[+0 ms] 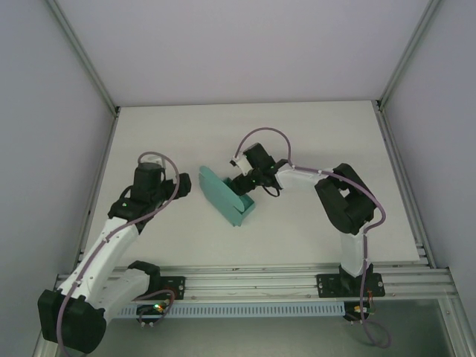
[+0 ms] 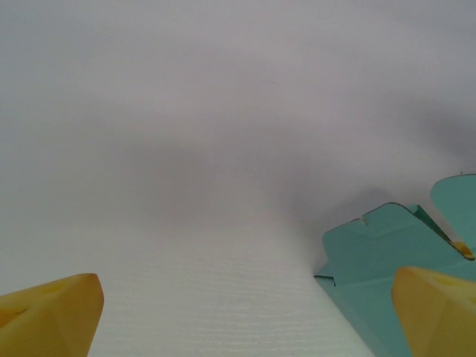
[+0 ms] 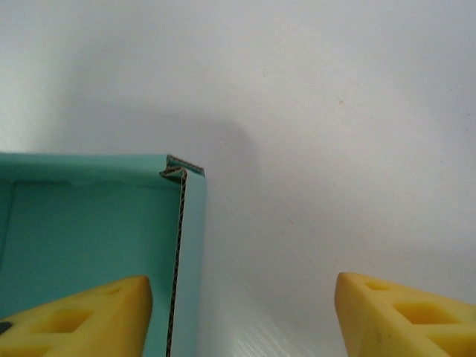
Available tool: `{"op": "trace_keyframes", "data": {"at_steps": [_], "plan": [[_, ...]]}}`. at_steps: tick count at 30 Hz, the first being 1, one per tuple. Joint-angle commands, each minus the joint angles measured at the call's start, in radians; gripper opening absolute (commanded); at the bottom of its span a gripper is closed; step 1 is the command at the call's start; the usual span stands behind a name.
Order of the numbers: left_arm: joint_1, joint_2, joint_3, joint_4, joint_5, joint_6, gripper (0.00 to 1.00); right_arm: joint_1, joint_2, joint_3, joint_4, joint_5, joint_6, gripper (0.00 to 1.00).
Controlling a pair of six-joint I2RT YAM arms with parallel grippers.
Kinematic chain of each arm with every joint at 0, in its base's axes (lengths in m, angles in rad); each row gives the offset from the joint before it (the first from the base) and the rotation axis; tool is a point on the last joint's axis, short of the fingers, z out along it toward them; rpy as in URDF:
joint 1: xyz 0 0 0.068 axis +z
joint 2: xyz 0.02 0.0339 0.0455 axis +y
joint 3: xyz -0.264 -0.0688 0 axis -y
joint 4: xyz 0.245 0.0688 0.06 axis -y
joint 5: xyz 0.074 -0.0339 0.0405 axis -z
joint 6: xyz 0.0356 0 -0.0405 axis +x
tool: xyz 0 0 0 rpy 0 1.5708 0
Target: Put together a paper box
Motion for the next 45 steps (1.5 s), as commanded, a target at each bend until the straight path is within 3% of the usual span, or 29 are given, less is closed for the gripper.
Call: {"op": "trace_keyframes", "data": {"at_steps": [1, 8, 12, 15, 17, 22, 25, 28, 32, 33, 36, 40, 43, 45], "plan": [[0.007, -0.001, -0.006, 0.021, 0.018, -0.031, 1.0, 0.0, -0.026, -0.021, 0.021, 0.053, 0.095, 0.57], [0.007, 0.01, -0.017, 0.036, 0.015, -0.031, 1.0, 0.029, -0.064, -0.06, -0.046, 0.256, 0.255, 0.23], [0.007, 0.02, -0.016, 0.047, 0.023, -0.036, 1.0, 0.046, -0.085, -0.028, -0.232, 0.499, 0.484, 0.16], [0.005, 0.029, -0.021, 0.069, 0.034, -0.044, 1.0, 0.078, -0.132, -0.05, -0.354, 0.623, 0.698, 0.17], [0.006, 0.037, -0.023, 0.084, 0.043, -0.043, 1.0, 0.113, -0.179, -0.121, -0.334, 0.615, 0.793, 0.18], [0.006, 0.069, -0.009, 0.091, 0.06, -0.028, 1.0, 0.214, -0.286, -0.306, -0.139, 0.426, 0.961, 0.22], [0.006, 0.081, -0.012, 0.104, 0.073, -0.03, 1.0, 0.265, -0.346, -0.373, -0.029, 0.369, 1.009, 0.33], [0.006, 0.085, -0.016, 0.112, 0.093, -0.03, 1.0, 0.273, -0.415, -0.391, -0.034, 0.361, 0.942, 0.48], [0.006, 0.071, -0.015, 0.098, 0.093, -0.021, 1.0, 0.215, -0.52, -0.395, -0.19, 0.495, 0.695, 0.63], [0.006, 0.065, -0.018, 0.099, 0.096, -0.015, 1.0, 0.181, -0.548, -0.407, -0.18, 0.462, 0.56, 0.71], [0.007, 0.049, -0.031, 0.119, 0.113, -0.003, 1.0, 0.065, -0.622, -0.477, -0.046, 0.28, 0.175, 0.78], [0.007, 0.04, -0.047, 0.143, 0.138, -0.004, 1.0, -0.1, -0.589, -0.474, 0.069, -0.03, 0.05, 0.74], [0.006, 0.037, -0.055, 0.152, 0.146, -0.005, 1.0, -0.132, -0.493, -0.44, 0.138, -0.12, 0.041, 0.72], [0.007, 0.036, -0.052, 0.151, 0.147, 0.003, 1.0, -0.138, -0.422, -0.41, 0.175, -0.128, 0.056, 0.63]]}}
